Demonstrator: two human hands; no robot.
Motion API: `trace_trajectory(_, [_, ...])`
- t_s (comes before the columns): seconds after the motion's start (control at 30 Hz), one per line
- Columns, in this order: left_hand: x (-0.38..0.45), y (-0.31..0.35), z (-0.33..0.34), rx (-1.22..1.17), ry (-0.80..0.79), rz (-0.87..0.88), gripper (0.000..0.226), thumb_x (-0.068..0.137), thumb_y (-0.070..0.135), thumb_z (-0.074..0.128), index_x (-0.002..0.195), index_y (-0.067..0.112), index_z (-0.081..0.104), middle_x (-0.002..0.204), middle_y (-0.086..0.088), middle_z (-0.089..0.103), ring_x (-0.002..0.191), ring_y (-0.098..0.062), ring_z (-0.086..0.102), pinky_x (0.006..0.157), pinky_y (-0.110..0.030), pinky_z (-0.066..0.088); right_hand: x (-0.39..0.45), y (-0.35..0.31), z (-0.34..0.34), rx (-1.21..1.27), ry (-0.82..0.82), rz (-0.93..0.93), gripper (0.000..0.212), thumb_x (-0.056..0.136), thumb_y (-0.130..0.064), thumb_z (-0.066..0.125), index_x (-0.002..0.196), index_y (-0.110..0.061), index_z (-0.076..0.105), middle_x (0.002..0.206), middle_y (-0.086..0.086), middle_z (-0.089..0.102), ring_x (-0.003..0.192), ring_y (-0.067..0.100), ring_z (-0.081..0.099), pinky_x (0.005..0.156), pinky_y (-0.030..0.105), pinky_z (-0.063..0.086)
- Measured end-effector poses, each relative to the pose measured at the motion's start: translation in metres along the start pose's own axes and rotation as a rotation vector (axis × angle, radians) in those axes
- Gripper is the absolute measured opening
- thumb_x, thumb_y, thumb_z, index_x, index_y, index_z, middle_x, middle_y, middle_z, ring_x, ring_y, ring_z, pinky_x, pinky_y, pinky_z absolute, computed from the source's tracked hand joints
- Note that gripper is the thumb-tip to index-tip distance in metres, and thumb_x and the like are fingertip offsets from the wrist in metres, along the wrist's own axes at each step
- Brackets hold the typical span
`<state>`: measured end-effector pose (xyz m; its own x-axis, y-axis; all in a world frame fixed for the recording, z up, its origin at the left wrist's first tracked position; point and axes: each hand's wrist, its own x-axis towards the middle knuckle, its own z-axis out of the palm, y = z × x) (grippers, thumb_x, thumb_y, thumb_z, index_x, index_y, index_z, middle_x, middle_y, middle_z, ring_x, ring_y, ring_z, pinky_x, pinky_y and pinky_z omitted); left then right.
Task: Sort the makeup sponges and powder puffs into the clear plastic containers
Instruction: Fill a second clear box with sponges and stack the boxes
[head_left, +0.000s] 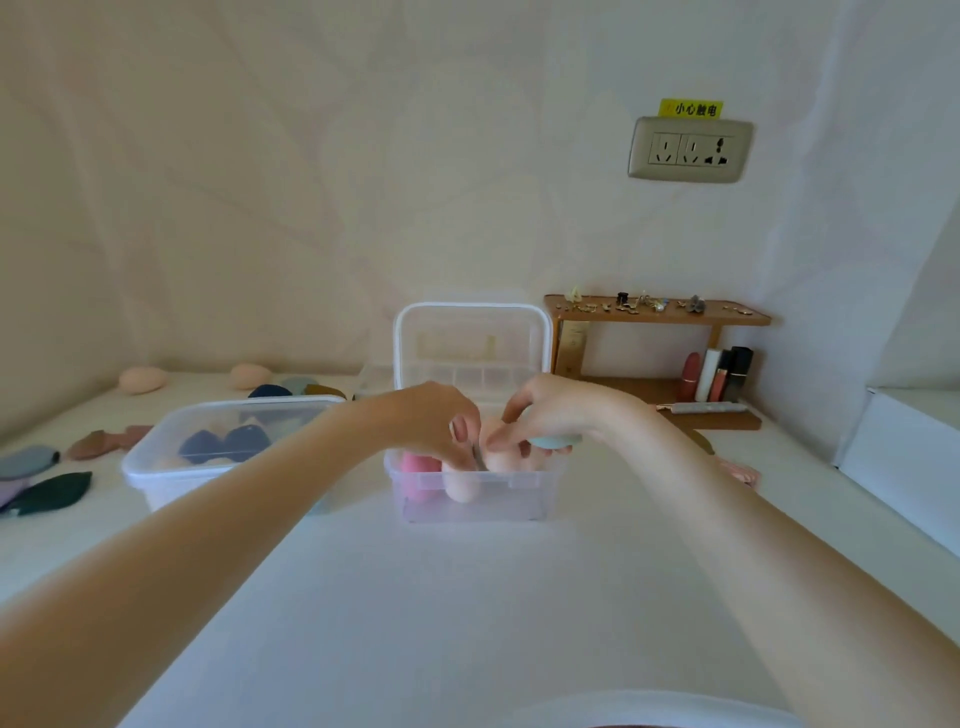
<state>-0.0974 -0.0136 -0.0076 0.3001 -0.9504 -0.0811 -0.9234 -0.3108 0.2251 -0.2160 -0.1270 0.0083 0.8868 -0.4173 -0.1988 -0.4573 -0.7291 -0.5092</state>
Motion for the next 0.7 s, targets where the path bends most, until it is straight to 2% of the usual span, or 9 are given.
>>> trace_trajectory(0.17, [0.006, -0.006, 0.013, 0.009, 0.024, 0.017, 0.022, 0.081, 0.021, 0.063, 0.102, 0.020, 0.065, 0.095, 0.007, 0.060, 0.086, -0.011, 0.055, 0.085, -0.029, 0.050, 0.011, -0.010, 0.018, -0.279, -0.022, 0.065, 0.013, 0.077, -0.019, 0.066, 0.072, -0.009, 0.059, 0.061, 0.002, 0.052, 0.053, 0.015, 0.046, 0.047, 0.019, 0.035])
trace_trajectory(0.27, [0.007, -0.005, 0.016, -0.040, 0.036, 0.010, 0.022, 0.081, 0.022, 0.060, 0.103, 0.019, 0.063, 0.093, 0.009, 0.058, 0.087, -0.013, 0.057, 0.084, -0.031, 0.051, 0.015, -0.013, 0.026, -0.405, 0.033, 0.088, 0.029, 0.082, -0.024, 0.058, 0.059, -0.012, 0.046, 0.057, 0.002, 0.043, 0.052, 0.016, 0.040, 0.049, 0.022, 0.031])
trace_trajectory(0.33, [0.009, -0.005, 0.019, -0.016, 0.047, -0.008, 0.023, 0.082, 0.023, 0.057, 0.105, 0.021, 0.061, 0.094, 0.008, 0.058, 0.089, -0.015, 0.057, 0.081, -0.028, 0.049, 0.017, -0.015, 0.032, -0.475, 0.093, 0.094, 0.035, 0.086, -0.033, 0.054, 0.059, -0.014, 0.041, 0.059, 0.000, 0.041, 0.052, 0.016, 0.038, 0.048, 0.022, 0.028])
trace_trajectory(0.43, [0.011, -0.006, 0.022, -0.026, 0.084, -0.017, 0.024, 0.082, 0.023, 0.058, 0.106, 0.021, 0.059, 0.094, 0.007, 0.055, 0.088, -0.016, 0.055, 0.075, -0.024, 0.046, 0.022, -0.016, 0.038, -0.519, 0.155, 0.092, 0.029, 0.088, -0.037, 0.053, 0.070, -0.014, 0.047, 0.066, -0.001, 0.045, 0.063, 0.017, 0.046, 0.052, 0.023, 0.031])
trace_trajectory(0.5, [0.013, -0.005, 0.022, -0.007, 0.123, 0.012, 0.028, 0.081, 0.024, 0.062, 0.108, 0.017, 0.057, 0.097, 0.004, 0.051, 0.091, -0.016, 0.051, 0.081, -0.027, 0.045, 0.021, -0.016, 0.037, -0.506, 0.164, 0.090, 0.019, 0.087, -0.033, 0.054, 0.090, -0.014, 0.054, 0.075, -0.002, 0.047, 0.079, 0.022, 0.052, 0.063, 0.027, 0.036])
trace_trajectory(0.57, [0.015, -0.004, 0.023, 0.015, 0.167, 0.049, 0.031, 0.080, 0.024, 0.065, 0.108, 0.013, 0.057, 0.101, -0.001, 0.050, 0.092, -0.015, 0.045, 0.085, -0.029, 0.044, 0.021, -0.016, 0.036, -0.501, 0.163, 0.087, 0.025, 0.085, -0.031, 0.057, 0.106, -0.017, 0.055, 0.087, 0.000, 0.050, 0.092, 0.025, 0.055, 0.071, 0.029, 0.038])
trace_trajectory(0.6, [0.015, -0.003, 0.023, 0.009, 0.171, 0.065, 0.030, 0.080, 0.024, 0.065, 0.107, 0.013, 0.056, 0.100, -0.001, 0.049, 0.091, -0.015, 0.045, 0.084, -0.028, 0.044, 0.021, -0.015, 0.036, -0.509, 0.147, 0.084, 0.023, 0.084, -0.030, 0.059, 0.103, -0.017, 0.054, 0.087, 0.000, 0.050, 0.091, 0.024, 0.056, 0.069, 0.029, 0.039])
trace_trajectory(0.67, [0.013, -0.003, 0.021, -0.020, 0.128, 0.062, 0.024, 0.082, 0.023, 0.063, 0.104, 0.017, 0.056, 0.091, 0.004, 0.046, 0.087, -0.015, 0.046, 0.079, -0.026, 0.042, 0.019, -0.014, 0.032, -0.454, 0.091, 0.081, 0.019, 0.082, -0.030, 0.061, 0.085, -0.015, 0.050, 0.074, -0.002, 0.050, 0.074, 0.020, 0.053, 0.057, 0.025, 0.038])
trace_trajectory(0.7, [0.013, -0.004, 0.020, -0.022, 0.100, 0.053, 0.021, 0.084, 0.024, 0.061, 0.103, 0.019, 0.056, 0.088, 0.005, 0.045, 0.085, -0.015, 0.047, 0.078, -0.026, 0.042, 0.017, -0.014, 0.027, -0.363, 0.050, 0.084, 0.024, 0.082, -0.033, 0.063, 0.076, -0.015, 0.048, 0.066, -0.002, 0.048, 0.064, 0.018, 0.050, 0.052, 0.023, 0.036])
